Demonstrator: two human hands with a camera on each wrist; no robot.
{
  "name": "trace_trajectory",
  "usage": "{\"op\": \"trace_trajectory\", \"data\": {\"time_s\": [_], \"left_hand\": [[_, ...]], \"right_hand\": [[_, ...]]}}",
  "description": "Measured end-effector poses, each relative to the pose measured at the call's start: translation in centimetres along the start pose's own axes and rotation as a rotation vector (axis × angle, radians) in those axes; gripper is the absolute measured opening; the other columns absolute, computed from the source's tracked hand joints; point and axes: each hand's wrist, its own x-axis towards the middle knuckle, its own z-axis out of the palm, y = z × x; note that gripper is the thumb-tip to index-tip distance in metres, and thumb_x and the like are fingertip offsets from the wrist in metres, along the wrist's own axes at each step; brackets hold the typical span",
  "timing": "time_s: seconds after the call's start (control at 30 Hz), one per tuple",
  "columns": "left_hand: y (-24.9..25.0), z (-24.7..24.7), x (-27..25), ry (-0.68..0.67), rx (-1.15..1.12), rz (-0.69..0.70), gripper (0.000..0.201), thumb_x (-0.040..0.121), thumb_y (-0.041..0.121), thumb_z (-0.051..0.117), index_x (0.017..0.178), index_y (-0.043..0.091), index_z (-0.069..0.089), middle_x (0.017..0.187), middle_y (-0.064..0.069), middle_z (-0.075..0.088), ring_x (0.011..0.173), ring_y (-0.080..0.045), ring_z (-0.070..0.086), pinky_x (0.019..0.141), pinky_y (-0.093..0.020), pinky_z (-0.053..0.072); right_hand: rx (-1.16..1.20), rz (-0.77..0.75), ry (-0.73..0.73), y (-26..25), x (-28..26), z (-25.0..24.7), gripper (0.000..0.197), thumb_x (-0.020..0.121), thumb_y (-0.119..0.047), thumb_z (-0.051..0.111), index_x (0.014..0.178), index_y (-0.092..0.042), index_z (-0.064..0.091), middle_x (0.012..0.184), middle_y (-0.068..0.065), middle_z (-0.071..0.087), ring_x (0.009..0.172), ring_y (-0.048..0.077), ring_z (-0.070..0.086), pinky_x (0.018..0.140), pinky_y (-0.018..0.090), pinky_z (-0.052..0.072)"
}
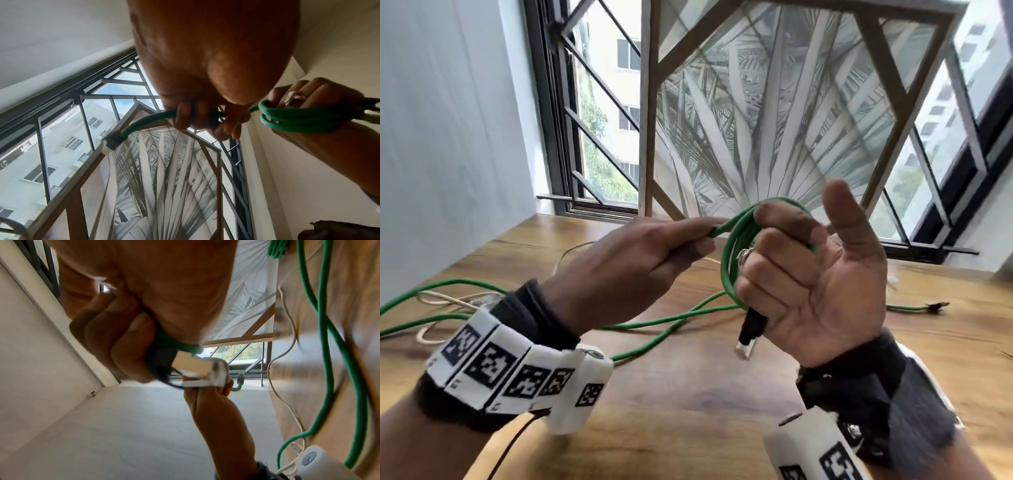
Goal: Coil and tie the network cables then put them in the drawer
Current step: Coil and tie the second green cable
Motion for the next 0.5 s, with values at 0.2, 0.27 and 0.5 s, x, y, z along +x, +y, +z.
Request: {"op": "trace_trajectory", "data": {"time_s": [0.2, 0.27, 0.5], "left_hand": [[0.2, 0.6, -0.3, -0.078, 0.115, 0.007, 0.047, 0.107, 0.045, 0.046, 0.154, 0.047, 0.045, 0.074, 0.024, 0.058, 0.067, -0.001, 0.051, 0.063, -0.02, 0.036], [0.2, 1.0, -0.4, -0.105, 0.152, 0.043, 0.049, 0.108, 0.043, 0.048, 0.156, 0.048, 0.039, 0.102, 0.017, 0.073, 0.08, 0.0, 0.059, 0.07, -0.021, 0.042], [1.3, 2.1, -0.6, -0.162, 0.24, 0.108, 0.04, 0.11, 0.039, 0.044, 0.148, 0.032, 0.052, 0.101, 0.016, 0.07, 0.074, 0.003, 0.047, 0.065, -0.016, 0.037]], "right_hand": [[0.029, -0.235, 0.119, -0.1, -0.1, -0.8, 0.025, 0.1, -0.037, 0.036, 0.08, -0.022, 0.037, 0.055, -0.007, 0.023, 0.045, 0.011, 0.019, 0.047, 0.026, 0.019], [0.062, -0.335, 0.162, -0.7, -0.2, -1.3, 0.023, 0.101, -0.031, 0.035, 0.081, -0.021, 0.039, 0.057, -0.007, 0.025, 0.048, 0.011, 0.021, 0.05, 0.025, 0.02], [0.098, -0.556, 0.299, -1.8, -0.3, -3.5, 0.034, 0.111, -0.03, 0.029, 0.082, -0.018, 0.043, 0.057, -0.005, 0.032, 0.05, 0.011, 0.027, 0.052, 0.024, 0.027]]}}
